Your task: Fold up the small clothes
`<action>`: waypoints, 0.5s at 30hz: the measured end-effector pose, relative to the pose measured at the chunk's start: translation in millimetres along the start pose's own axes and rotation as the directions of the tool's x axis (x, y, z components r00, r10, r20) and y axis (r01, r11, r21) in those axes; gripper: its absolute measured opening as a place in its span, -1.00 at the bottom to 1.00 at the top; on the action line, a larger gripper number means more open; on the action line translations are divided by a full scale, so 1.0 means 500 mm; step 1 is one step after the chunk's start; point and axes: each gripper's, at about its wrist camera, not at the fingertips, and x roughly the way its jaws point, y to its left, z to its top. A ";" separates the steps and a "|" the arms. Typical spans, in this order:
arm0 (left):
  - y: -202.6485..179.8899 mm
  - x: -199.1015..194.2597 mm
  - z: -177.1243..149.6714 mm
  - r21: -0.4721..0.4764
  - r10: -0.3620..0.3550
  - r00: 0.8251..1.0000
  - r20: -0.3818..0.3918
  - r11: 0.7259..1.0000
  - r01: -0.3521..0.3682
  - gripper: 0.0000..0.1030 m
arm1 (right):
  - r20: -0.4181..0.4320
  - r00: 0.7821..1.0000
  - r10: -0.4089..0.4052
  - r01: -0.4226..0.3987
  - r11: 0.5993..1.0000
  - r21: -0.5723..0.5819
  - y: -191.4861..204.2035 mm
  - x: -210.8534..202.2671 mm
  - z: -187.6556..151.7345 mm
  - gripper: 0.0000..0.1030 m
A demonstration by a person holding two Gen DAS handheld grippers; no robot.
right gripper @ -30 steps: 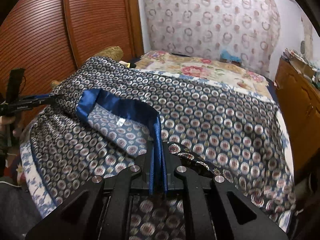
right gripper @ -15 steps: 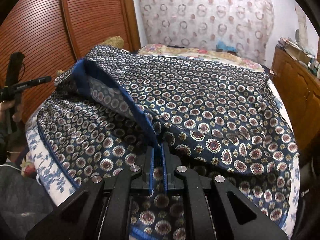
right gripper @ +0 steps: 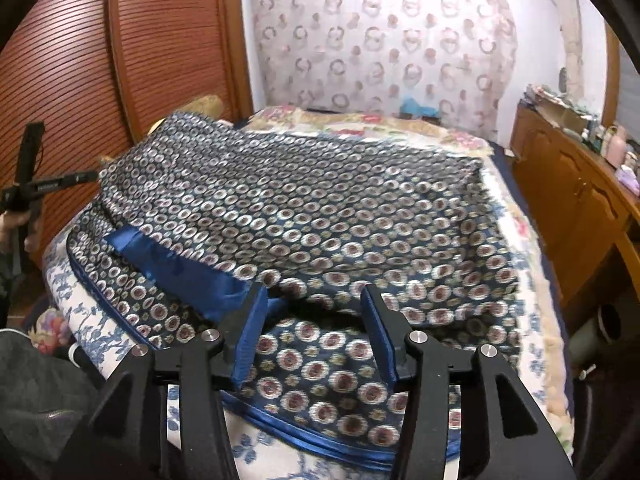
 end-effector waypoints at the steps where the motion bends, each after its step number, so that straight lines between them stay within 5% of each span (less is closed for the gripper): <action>1: 0.000 0.002 -0.002 0.000 0.001 1.000 -0.002 1.000 -0.001 -0.09 | 0.004 1.000 -0.019 0.019 1.000 0.004 -0.009 -0.002 0.001 -0.02; 15: 0.031 0.030 -0.015 -0.035 0.024 0.999 -0.031 0.999 -0.025 -0.09 | -0.042 0.976 -0.216 0.220 0.963 0.159 -0.172 0.004 -0.022 0.00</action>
